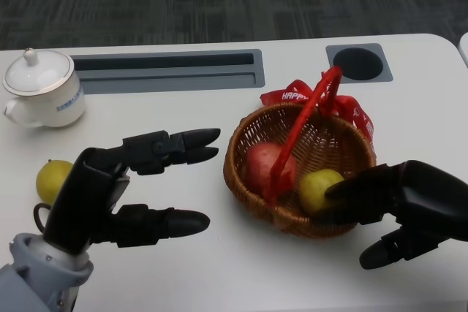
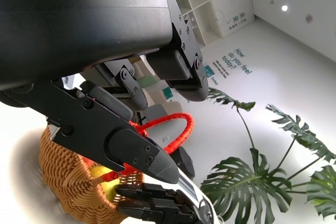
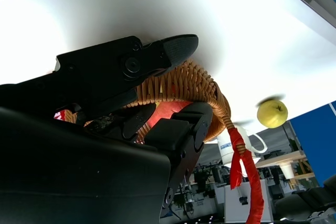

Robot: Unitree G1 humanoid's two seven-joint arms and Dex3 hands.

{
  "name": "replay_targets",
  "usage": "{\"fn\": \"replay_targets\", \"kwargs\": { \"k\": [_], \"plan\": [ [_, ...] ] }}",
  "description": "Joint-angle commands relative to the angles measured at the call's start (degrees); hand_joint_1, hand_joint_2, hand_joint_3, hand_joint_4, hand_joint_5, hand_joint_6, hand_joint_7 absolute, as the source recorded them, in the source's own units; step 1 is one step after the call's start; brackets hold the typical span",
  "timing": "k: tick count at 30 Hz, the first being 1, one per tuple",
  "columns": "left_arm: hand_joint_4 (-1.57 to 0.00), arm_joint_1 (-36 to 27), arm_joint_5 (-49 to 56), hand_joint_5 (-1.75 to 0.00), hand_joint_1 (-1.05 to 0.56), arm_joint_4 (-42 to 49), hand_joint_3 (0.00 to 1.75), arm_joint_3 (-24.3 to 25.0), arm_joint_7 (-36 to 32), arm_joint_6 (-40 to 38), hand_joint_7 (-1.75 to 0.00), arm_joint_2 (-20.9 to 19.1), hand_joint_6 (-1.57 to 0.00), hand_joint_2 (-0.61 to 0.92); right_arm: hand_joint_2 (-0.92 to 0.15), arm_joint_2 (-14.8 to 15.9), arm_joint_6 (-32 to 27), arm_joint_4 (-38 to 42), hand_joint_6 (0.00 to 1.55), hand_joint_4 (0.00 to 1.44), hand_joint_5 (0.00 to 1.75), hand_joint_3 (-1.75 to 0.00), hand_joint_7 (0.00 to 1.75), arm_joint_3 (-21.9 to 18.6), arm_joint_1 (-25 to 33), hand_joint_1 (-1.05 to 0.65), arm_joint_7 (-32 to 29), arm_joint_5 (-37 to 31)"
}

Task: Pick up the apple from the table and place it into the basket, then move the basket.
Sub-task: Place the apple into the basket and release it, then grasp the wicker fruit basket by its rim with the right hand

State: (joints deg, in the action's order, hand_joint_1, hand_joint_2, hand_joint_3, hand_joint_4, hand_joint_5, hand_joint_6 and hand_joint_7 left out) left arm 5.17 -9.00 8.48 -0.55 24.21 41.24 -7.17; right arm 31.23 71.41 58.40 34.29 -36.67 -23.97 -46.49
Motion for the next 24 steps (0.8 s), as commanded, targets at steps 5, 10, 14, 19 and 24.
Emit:
{"fn": "replay_targets", "kwargs": {
  "k": [5,10,14,19,24],
  "plan": [
    [-0.91,-0.82,1.25,-0.05,-0.54,-0.61,0.0,0.39,-1.71,0.79,-0.01,0.31,-0.79,0.72,-0.92,-2.81,-6.31,6.68,0.73,0.9,0.0,-0.01,0.0,1.27,-1.29,-0.49,3.17,-0.66],
    [-0.9,-1.65,0.56,-0.05,-0.52,-1.29,0.0,0.44,-1.66,0.59,-0.01,0.19,-0.79,0.72,-0.92,-4.39,-10.52,8.74,0.68,0.8,0.0,-0.04,0.0,2.23,-3.27,-0.54,2.32,-0.97],
    [-0.9,-1.74,0.14,-0.05,-0.51,-1.25,0.0,0.48,-1.5,0.64,-0.01,0.1,-0.79,0.71,-0.92,-4.24,-11.37,8.58,0.69,0.82,0.02,-0.04,0.01,1.9,-4.1,-0.56,-0.21,-0.69],
    [-0.91,-1.26,0.46,-0.05,-0.5,-0.25,0.0,0.6,-1.47,1.55,0.0,0.05,-0.79,0.71,-0.91,-3.04,-10.71,8.13,0.69,0.84,0.02,-0.02,0.01,0.51,-5.56,-0.57,1.03,0.94],
    [-0.91,-1.02,0.51,-0.05,-0.5,-0.05,0.0,0.4,-1.46,1.67,-0.01,0.19,-0.79,0.71,-0.9,-2.67,-10.66,7.96,0.7,0.85,0.01,-0.01,0.01,0.8,-7.17,-0.57,1.68,0.08]
  ]
}}
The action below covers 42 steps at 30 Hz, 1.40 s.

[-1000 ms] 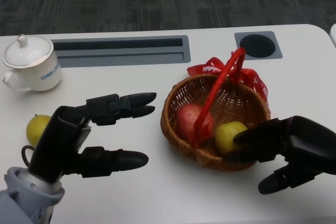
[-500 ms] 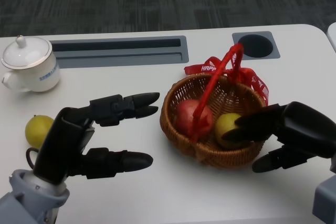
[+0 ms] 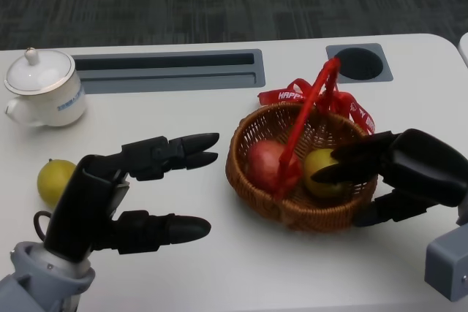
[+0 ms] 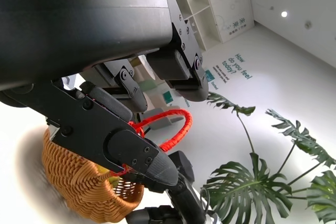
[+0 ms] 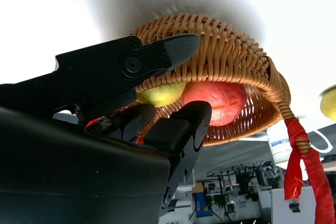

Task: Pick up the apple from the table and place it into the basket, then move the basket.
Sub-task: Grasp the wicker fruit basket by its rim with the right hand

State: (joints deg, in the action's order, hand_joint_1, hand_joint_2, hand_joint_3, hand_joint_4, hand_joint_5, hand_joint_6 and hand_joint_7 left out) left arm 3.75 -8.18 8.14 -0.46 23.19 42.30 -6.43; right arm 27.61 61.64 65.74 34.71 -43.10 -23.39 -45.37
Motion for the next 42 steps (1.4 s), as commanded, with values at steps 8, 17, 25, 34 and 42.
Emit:
{"fn": "replay_targets", "kwargs": {
  "k": [8,17,25,34,42],
  "plan": [
    [-0.91,-0.09,-0.05,-0.05,-0.52,-0.09,0.0,-0.06,-0.7,0.24,-0.01,-0.14,-0.8,0.71,-0.92,0.65,-1.42,-0.06,0.63,0.79,0.0,-0.03,0.0,2.03,-3.6,-0.63,-2.59,-5.14],
    [-0.92,-0.62,0.37,-0.05,-0.5,-1.05,0.0,-0.2,-0.98,0.77,0.0,0.24,-0.79,0.7,-0.84,-1.08,-7.09,2.45,0.67,0.8,0.03,0.0,0.03,8.2,-6.56,-0.64,-0.04,-11.37],
    [-0.92,-2.07,0.34,-0.06,-0.49,-1.9,0.0,0.01,-1.77,1.16,0.0,0.73,-0.8,0.7,-0.84,-3.21,-12.53,2.59,1.17,1.08,0.82,0.0,0.1,15.05,-4.32,-0.38,-5.34,-15.71],
    [-0.93,-2.76,0.87,-0.05,-0.48,-1.42,0.0,0.84,-2.65,3.66,-0.01,0.93,-0.81,0.71,-0.91,-8.03,-21.33,9.85,1.13,0.9,1.16,-0.01,0.02,11.87,-6.19,-0.31,0.58,-8.55],
    [-0.95,-3.99,1.85,-0.06,-0.49,-1.6,0.0,1.34,-4.56,4.81,-0.01,1.19,-0.82,0.71,-0.92,-9.24,-25.6,11.0,1.14,0.85,1.32,-0.02,0.01,13.05,-6.18,-0.31,1.34,-8.41]
  ]
}}
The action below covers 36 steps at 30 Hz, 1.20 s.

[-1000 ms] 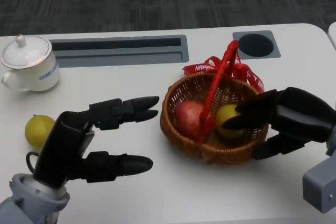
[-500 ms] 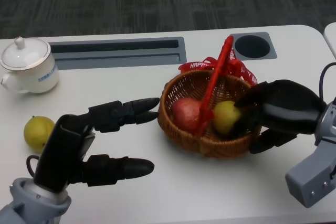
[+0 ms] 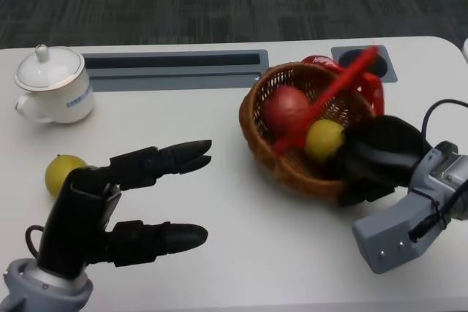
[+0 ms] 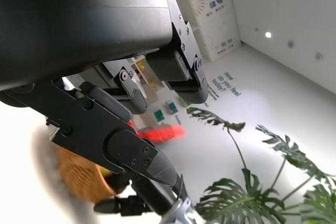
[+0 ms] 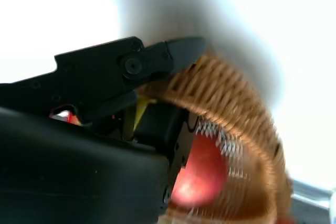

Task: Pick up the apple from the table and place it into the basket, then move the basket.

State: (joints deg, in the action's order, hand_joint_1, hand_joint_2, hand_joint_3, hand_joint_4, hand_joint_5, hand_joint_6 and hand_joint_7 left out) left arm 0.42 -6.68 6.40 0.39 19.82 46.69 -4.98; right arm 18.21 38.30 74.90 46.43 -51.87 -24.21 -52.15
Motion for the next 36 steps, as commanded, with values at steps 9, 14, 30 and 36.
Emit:
{"fn": "replay_targets", "kwargs": {
  "k": [9,14,30,36],
  "plan": [
    [-0.96,-1.58,0.08,-0.05,-0.49,0.01,0.0,0.51,-1.83,1.6,0.0,-0.06,-0.82,0.72,-0.92,-0.37,-6.05,3.34,1.13,0.79,1.33,-0.05,0.01,0.4,2.4,-0.33,6.37,-0.53],
    [-0.96,-2.64,-0.01,-0.05,-0.49,-0.09,0.01,0.63,-1.98,3.18,0.0,-0.12,-0.82,0.73,-0.92,-0.69,-11.09,4.3,1.11,0.81,1.19,-0.07,0.0,0.03,2.38,-0.36,7.88,-0.02],
    [-0.99,-5.55,-1.23,-0.04,-0.45,0.75,0.0,0.66,-1.76,8.04,-0.01,-0.45,-0.85,0.72,-0.92,-2.2,-22.66,5.6,0.99,1.05,0.2,-0.09,0.01,-5.73,-3.57,-0.35,14.32,3.74],
    [-1.01,-10.14,0.4,-0.04,-0.51,-0.48,0.0,1.66,-2.73,11.1,-0.02,-0.05,-0.88,0.73,-0.92,-2.46,-24.29,5.72,0.98,1.05,0.06,-0.05,0.01,-8.81,-4.5,-0.35,15.83,5.25]
  ]
}}
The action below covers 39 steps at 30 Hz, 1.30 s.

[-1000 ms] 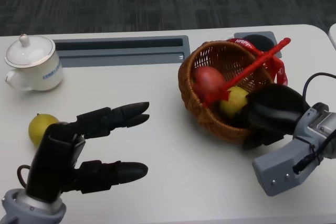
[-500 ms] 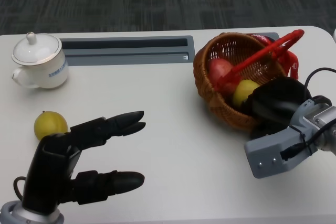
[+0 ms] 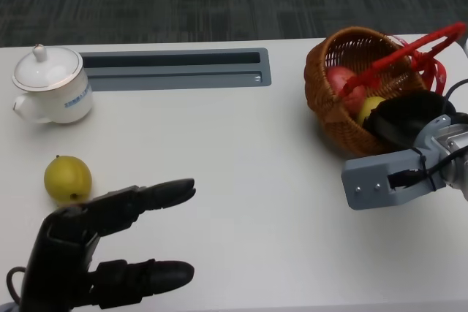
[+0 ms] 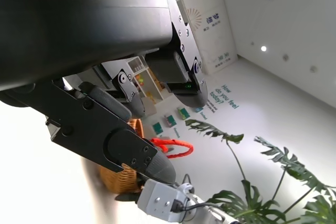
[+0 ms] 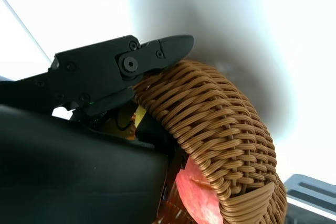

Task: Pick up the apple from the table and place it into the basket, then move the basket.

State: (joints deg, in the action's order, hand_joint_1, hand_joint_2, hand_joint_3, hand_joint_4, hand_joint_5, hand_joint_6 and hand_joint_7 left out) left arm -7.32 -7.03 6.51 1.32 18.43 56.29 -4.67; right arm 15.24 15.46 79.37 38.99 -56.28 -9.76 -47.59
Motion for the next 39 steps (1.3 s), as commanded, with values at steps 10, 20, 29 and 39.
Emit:
{"fn": "replay_targets", "kwargs": {
  "k": [10,20,29,39],
  "plan": [
    [-1.01,-10.13,1.84,-0.04,-0.52,-1.43,0.0,0.03,-2.28,6.28,-0.02,0.51,-0.89,0.75,-0.92,-0.77,-5.85,1.48,0.99,1.1,0.06,-0.1,0.01,-2.47,-2.99,-0.45,2.83,-0.62],
    [-1.02,-16.53,6.52,-0.03,-0.54,-4.72,0.0,-0.47,-5.26,5.86,-0.02,2.56,-0.91,0.75,-0.92,-1.89,-7.09,1.34,1.03,1.11,0.09,-0.07,0.01,-5.2,-6.4,-0.41,4.07,0.74],
    [-1.01,-15.22,7.83,-0.02,-0.55,-4.23,0.0,-1.11,-6.52,5.34,-0.01,2.15,-0.91,0.75,-0.84,-1.87,-3.43,1.18,0.67,0.7,0.0,0.0,0.0,-6.13,-5.67,-0.69,2.21,0.52],
    [-1.03,-13.65,7.6,-0.02,-0.56,-2.82,0.0,-2.75,-6.69,5.29,-0.01,1.98,-0.91,0.75,-0.91,-1.85,-1.93,1.08,0.06,0.05,0.0,-0.02,0.0,-5.74,-4.96,-1.05,2.61,-0.22]
  ]
}}
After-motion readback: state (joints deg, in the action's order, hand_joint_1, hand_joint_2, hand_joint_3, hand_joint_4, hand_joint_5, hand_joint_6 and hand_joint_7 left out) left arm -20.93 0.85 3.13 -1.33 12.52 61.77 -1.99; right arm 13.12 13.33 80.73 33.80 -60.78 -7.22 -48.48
